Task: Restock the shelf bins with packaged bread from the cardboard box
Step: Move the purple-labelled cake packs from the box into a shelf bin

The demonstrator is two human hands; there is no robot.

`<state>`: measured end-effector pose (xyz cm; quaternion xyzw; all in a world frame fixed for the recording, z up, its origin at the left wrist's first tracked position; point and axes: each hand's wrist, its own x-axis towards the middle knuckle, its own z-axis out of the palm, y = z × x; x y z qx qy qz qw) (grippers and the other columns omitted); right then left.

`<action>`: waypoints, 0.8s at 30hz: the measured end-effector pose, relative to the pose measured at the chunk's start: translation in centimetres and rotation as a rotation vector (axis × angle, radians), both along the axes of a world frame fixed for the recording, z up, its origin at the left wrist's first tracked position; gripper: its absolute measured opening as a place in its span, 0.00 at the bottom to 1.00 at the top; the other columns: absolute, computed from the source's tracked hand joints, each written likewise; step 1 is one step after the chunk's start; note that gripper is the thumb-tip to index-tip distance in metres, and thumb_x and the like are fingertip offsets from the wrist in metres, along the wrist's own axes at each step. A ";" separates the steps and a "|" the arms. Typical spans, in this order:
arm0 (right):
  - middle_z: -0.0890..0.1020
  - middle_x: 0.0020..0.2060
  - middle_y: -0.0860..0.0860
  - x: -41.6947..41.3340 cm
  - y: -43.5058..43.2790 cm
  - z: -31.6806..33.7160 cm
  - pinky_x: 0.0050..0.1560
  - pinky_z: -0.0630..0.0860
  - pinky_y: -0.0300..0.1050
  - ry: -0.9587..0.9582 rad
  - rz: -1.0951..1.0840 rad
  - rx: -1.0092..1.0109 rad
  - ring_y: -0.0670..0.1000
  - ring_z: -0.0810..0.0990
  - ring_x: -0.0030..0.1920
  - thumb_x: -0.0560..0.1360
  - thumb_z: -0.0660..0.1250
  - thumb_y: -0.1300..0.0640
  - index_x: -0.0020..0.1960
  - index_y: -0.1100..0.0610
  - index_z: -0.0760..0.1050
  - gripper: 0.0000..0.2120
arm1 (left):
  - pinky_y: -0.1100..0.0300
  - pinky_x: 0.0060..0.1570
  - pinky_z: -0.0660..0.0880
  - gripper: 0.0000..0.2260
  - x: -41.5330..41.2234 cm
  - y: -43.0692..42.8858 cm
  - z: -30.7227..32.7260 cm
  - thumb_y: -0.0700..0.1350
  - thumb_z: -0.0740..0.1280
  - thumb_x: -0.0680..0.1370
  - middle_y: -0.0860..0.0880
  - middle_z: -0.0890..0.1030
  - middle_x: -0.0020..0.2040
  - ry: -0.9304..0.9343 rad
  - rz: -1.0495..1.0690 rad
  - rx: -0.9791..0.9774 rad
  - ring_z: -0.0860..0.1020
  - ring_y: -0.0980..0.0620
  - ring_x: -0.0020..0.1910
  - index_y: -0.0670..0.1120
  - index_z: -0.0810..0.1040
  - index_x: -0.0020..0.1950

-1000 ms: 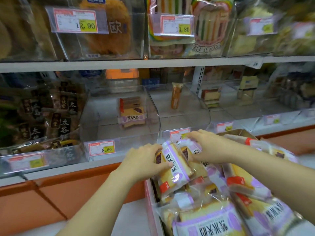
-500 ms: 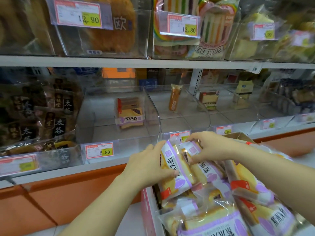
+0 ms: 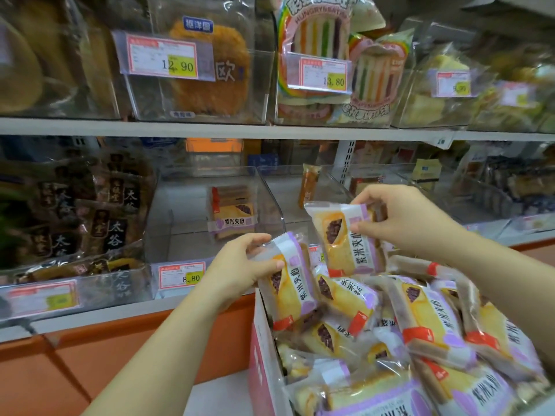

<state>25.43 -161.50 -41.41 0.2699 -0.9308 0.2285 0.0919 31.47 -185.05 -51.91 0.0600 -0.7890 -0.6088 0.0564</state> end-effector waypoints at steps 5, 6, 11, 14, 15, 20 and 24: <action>0.83 0.38 0.48 1.4 0.1 2.5 0.42 0.80 0.49 -0.144 0.113 -0.087 0.50 0.82 0.37 0.67 0.76 0.54 0.43 0.49 0.78 0.08 | 0.51 0.56 0.77 0.19 -0.5 0.4 0.5 0.45 0.76 0.69 0.55 0.79 0.56 0.158 0.137 0.006 0.77 0.58 0.56 0.55 0.76 0.57; 0.84 0.38 0.48 1.8 -0.2 2.5 0.45 0.80 0.51 -0.191 0.154 -0.084 0.51 0.82 0.39 0.67 0.76 0.54 0.43 0.49 0.78 0.09 | 0.57 0.55 0.77 0.18 -0.4 0.6 0.6 0.45 0.76 0.70 0.57 0.79 0.56 0.189 0.137 -0.014 0.76 0.62 0.55 0.55 0.76 0.57; 0.80 0.42 0.45 2.2 -2.1 -1.4 0.42 0.75 0.40 -0.207 0.208 0.022 0.41 0.77 0.37 0.68 0.76 0.54 0.42 0.46 0.75 0.11 | 0.69 0.44 0.77 0.20 -0.1 1.7 0.9 0.35 0.72 0.72 0.51 0.80 0.55 0.194 0.032 0.035 0.80 0.56 0.50 0.55 0.74 0.57; 0.75 0.53 0.44 1.7 -2.2 -3.3 0.52 0.72 0.39 -0.129 0.226 0.149 0.40 0.74 0.48 0.68 0.75 0.55 0.40 0.44 0.72 0.13 | 0.65 0.45 0.78 0.19 -0.3 2.3 0.3 0.36 0.74 0.71 0.47 0.81 0.52 0.155 -0.002 0.072 0.81 0.53 0.48 0.54 0.76 0.56; 0.72 0.56 0.43 1.7 -2.1 -3.7 0.56 0.71 0.40 -0.105 0.230 0.209 0.41 0.72 0.54 0.69 0.74 0.54 0.39 0.44 0.71 0.12 | 0.65 0.47 0.77 0.18 -0.3 2.5 0.1 0.38 0.75 0.70 0.48 0.81 0.51 0.142 -0.012 0.103 0.82 0.52 0.48 0.52 0.77 0.55; 0.67 0.68 0.42 1.8 -2.1 -4.3 0.64 0.68 0.44 -0.056 0.261 0.344 0.42 0.61 0.68 0.70 0.67 0.54 0.38 0.43 0.67 0.10 | 0.62 0.50 0.78 0.14 -0.1 2.7 0.1 0.38 0.73 0.72 0.48 0.83 0.50 0.132 -0.092 0.179 0.83 0.54 0.47 0.47 0.78 0.56; 0.78 0.48 0.44 1.2 -2.3 -4.1 0.49 0.73 0.42 -0.142 0.299 0.306 0.45 0.76 0.52 0.69 0.70 0.57 0.36 0.45 0.68 0.12 | 0.66 0.47 0.77 0.13 0.2 2.8 0.1 0.37 0.71 0.74 0.51 0.84 0.49 0.185 -0.098 0.213 0.82 0.57 0.46 0.47 0.78 0.56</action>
